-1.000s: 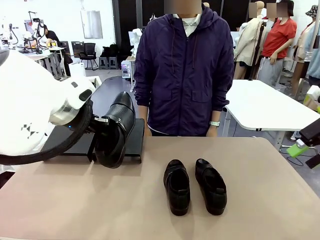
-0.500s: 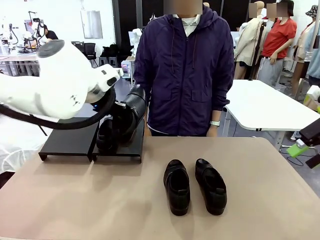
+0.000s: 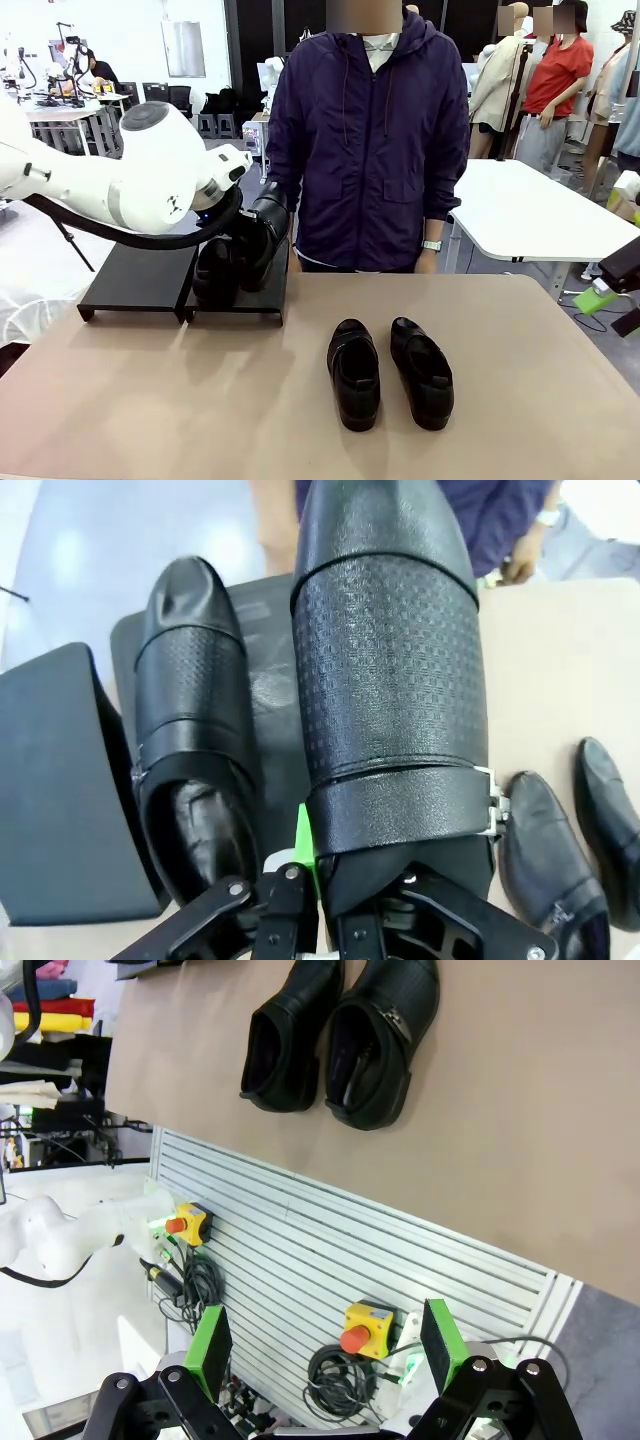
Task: Organize the shoes by placing them on the stand.
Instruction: Place the Shoe from the middle of the table onto the Shoes Stand.
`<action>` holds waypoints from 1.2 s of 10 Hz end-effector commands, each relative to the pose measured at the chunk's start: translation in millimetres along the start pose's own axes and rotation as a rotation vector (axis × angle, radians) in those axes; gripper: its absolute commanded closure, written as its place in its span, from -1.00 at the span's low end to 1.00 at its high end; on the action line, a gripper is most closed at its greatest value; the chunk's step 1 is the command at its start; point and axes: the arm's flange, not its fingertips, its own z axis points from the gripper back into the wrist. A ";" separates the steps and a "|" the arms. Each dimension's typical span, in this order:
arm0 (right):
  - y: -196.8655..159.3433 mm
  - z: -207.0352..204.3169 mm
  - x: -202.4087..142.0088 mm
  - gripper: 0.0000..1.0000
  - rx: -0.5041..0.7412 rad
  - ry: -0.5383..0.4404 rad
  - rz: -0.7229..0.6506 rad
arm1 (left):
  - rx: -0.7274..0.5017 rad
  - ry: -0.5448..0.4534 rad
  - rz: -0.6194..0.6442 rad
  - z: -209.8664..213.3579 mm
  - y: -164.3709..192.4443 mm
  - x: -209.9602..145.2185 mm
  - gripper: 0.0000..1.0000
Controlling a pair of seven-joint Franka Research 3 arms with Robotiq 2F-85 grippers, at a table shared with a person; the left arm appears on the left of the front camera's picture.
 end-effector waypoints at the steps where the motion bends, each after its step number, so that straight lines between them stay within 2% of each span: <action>1: 1.4 -0.1 -0.4 -1.00 0.017 -0.005 -0.004 | 0.058 -0.009 0.052 -20.1 -10.6 15.1 1.00; 5: 1.4 -0.1 -0.4 -1.00 0.017 -0.005 -0.004 | 0.093 -0.032 0.119 -48.9 -5.9 17.1 1.00; 11: 1.4 -0.1 -0.4 -1.00 0.017 -0.005 -0.004 | 0.116 0.094 0.109 -68.2 -7.8 16.5 1.00; 12: 1.4 -0.1 -0.4 -1.00 0.017 -0.005 -0.004 | 0.114 0.096 0.112 -68.9 -7.7 17.0 0.87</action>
